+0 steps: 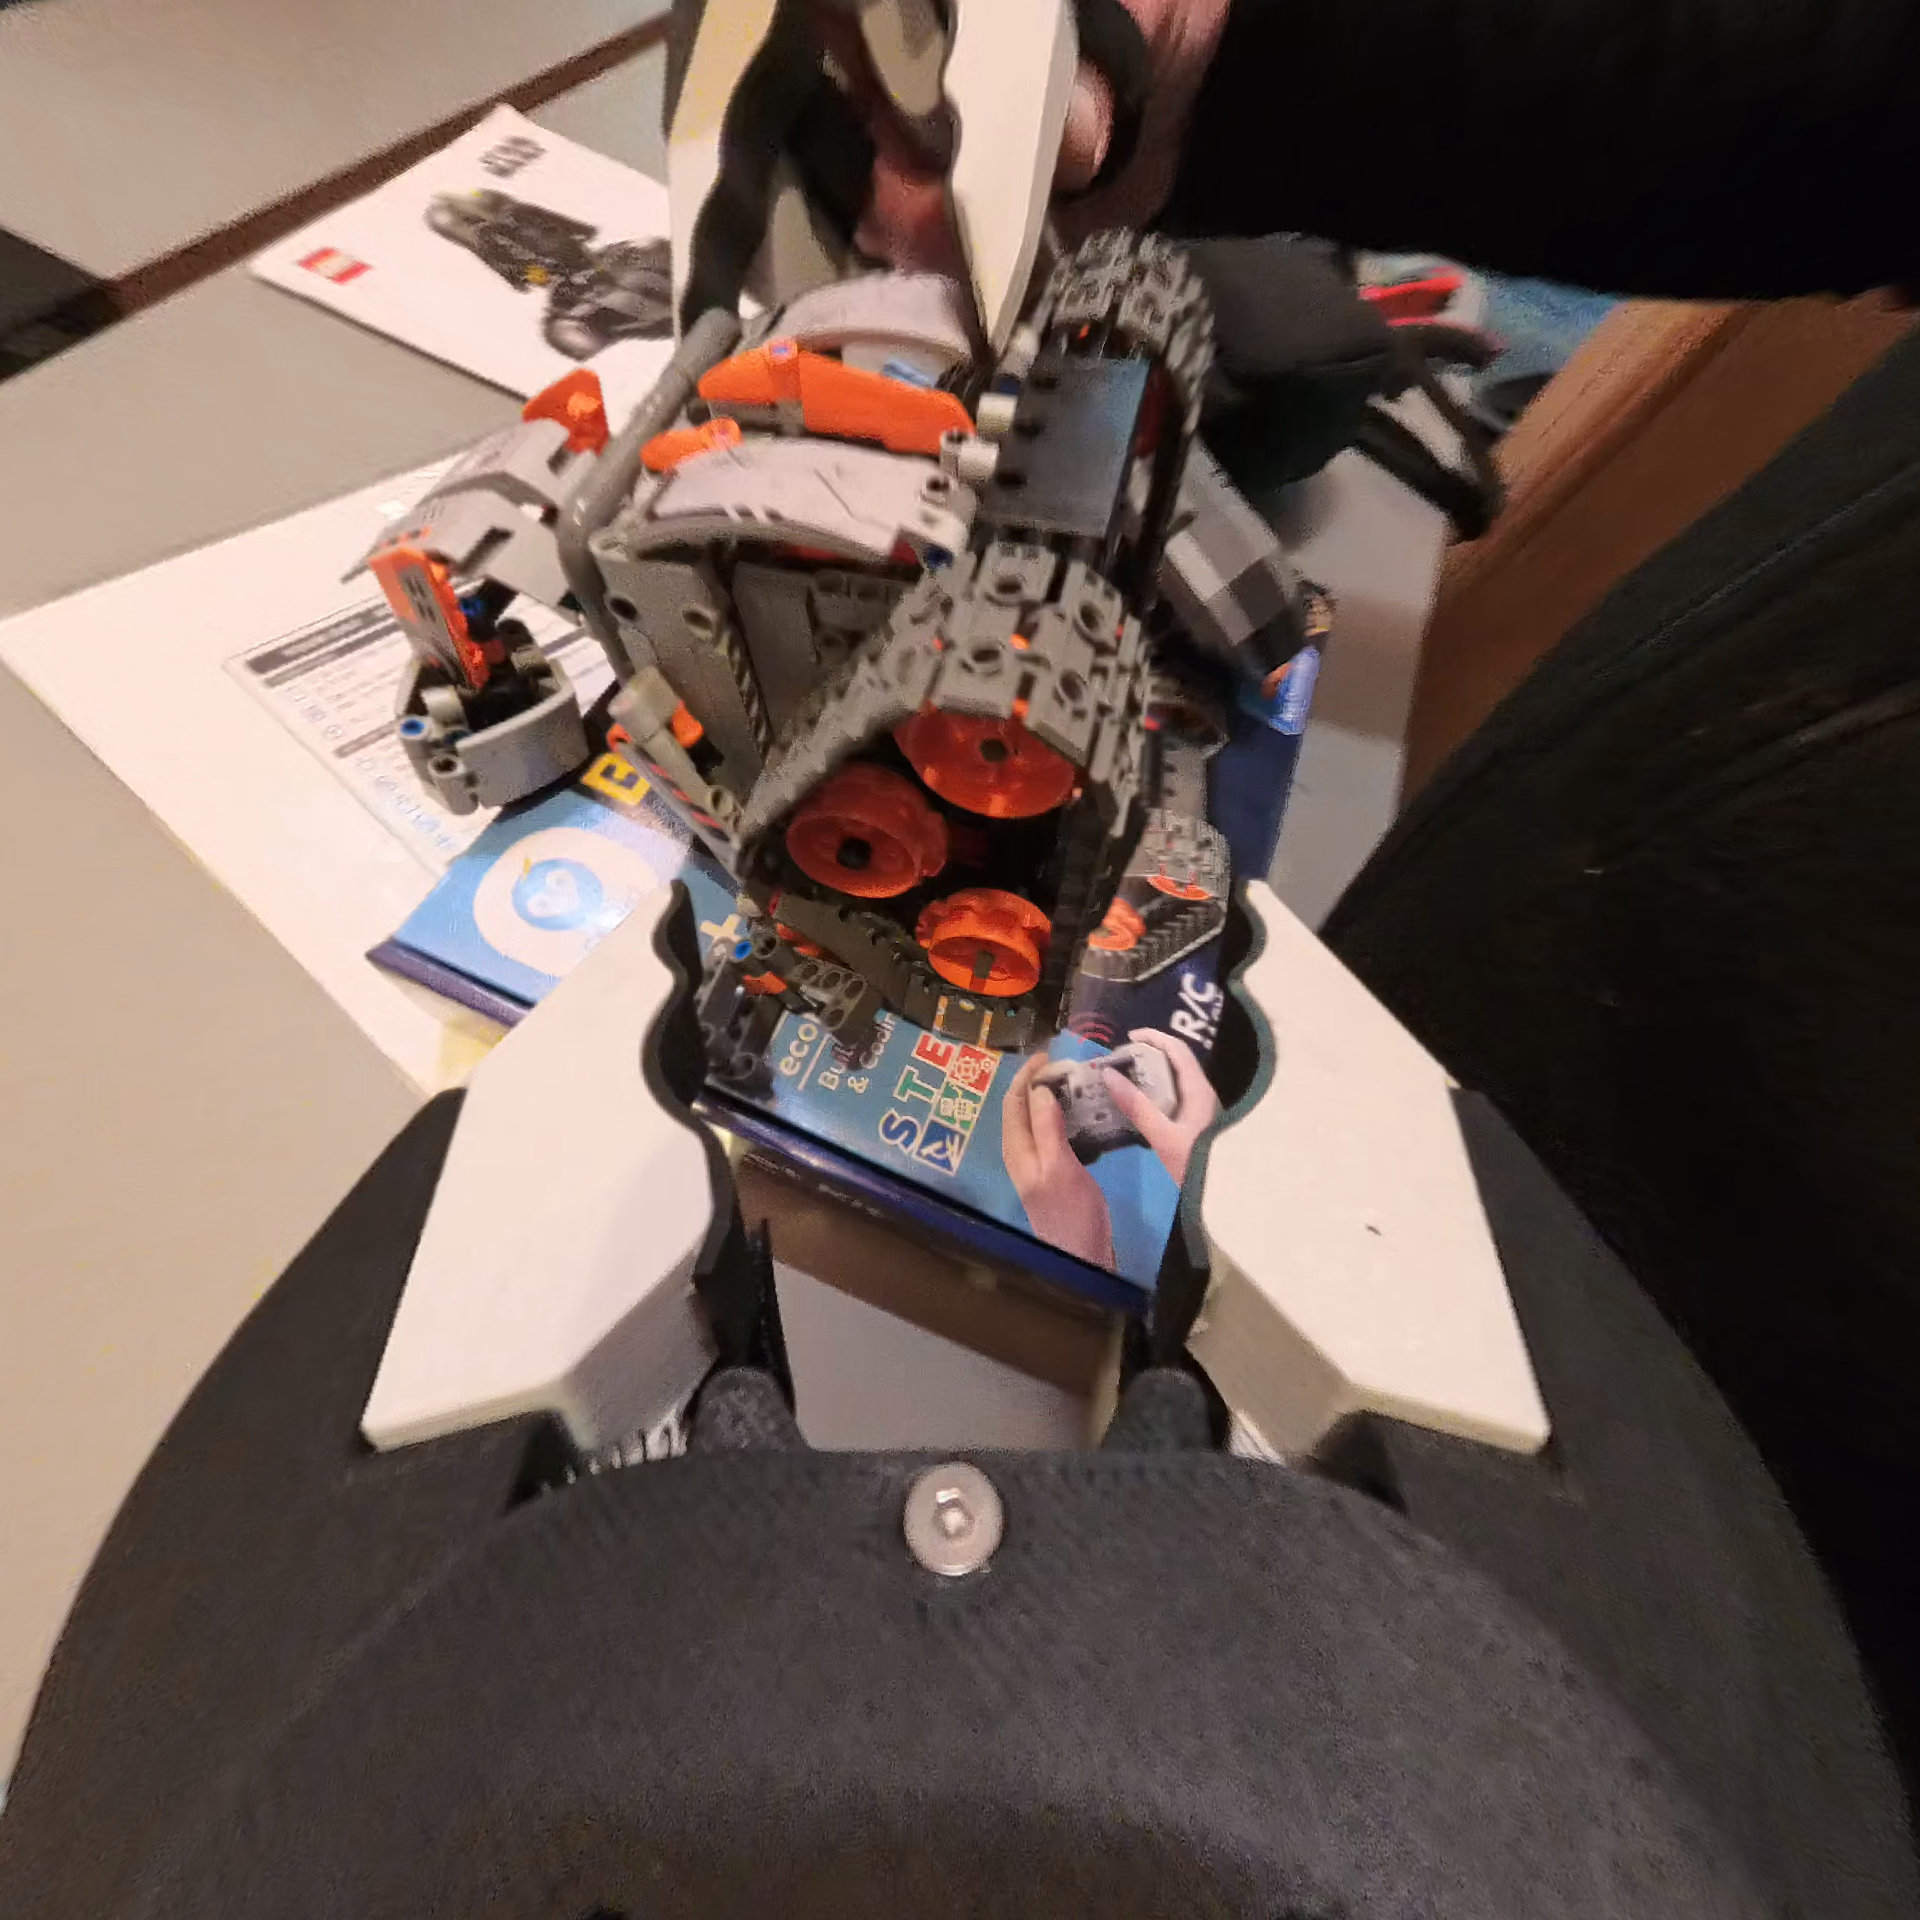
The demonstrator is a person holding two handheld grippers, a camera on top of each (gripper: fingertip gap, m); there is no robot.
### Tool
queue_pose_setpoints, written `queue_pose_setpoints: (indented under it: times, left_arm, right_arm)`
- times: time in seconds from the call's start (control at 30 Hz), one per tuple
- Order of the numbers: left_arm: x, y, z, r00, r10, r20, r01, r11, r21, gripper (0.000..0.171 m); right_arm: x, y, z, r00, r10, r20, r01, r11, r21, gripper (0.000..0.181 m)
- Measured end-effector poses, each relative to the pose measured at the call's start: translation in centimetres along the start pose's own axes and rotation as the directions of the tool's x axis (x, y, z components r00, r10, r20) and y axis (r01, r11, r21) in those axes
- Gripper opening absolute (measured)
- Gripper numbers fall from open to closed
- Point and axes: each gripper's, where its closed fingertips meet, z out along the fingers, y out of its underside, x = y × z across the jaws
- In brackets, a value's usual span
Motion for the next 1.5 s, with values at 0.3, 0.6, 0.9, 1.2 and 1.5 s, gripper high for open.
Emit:
queue_pose_setpoints:
  times: [0.3, 0.6, 0.9, 1.2, 1.5]
  left_arm:
    - [-0.6, 0.1, 2.4, 0.935, 0.155, 0.319, -0.189, 0.979, 0.081, 0.071]
    - [0.0, -0.3, 1.9, 0.816, 0.382, 0.434, -0.431, 0.902, 0.018, 0.064]
    - [0.2, -0.2, 1.5, 0.648, 0.542, 0.536, -0.599, 0.796, -0.081, 0.064]
    - [-0.5, 0.3, 1.2, 0.562, 0.598, 0.572, -0.654, 0.744, -0.135, 0.068]
    - [-0.5, 1.2, 0.9, 0.476, 0.68, 0.558, -0.712, 0.67, -0.209, 0.074]
  right_arm:
    - [-0.8, -0.2, 0.7, 0.999, -0.052, -0.012, 0.051, 0.998, -0.024, 0.073]
    - [-2.7, -0.4, 0.5, 0.965, -0.219, -0.146, 0.211, 0.975, -0.068, 0.073]
    - [-5.2, -0.2, 0.6, 0.823, -0.45, -0.347, 0.42, 0.893, -0.164, 0.073]
    - [-7.1, 0.1, 1.5, 0.577, -0.618, -0.534, 0.542, 0.779, -0.315, 0.072]
    - [-8.9, 0.8, 2.9, 0.325, -0.704, -0.632, 0.605, 0.668, -0.433, 0.07]
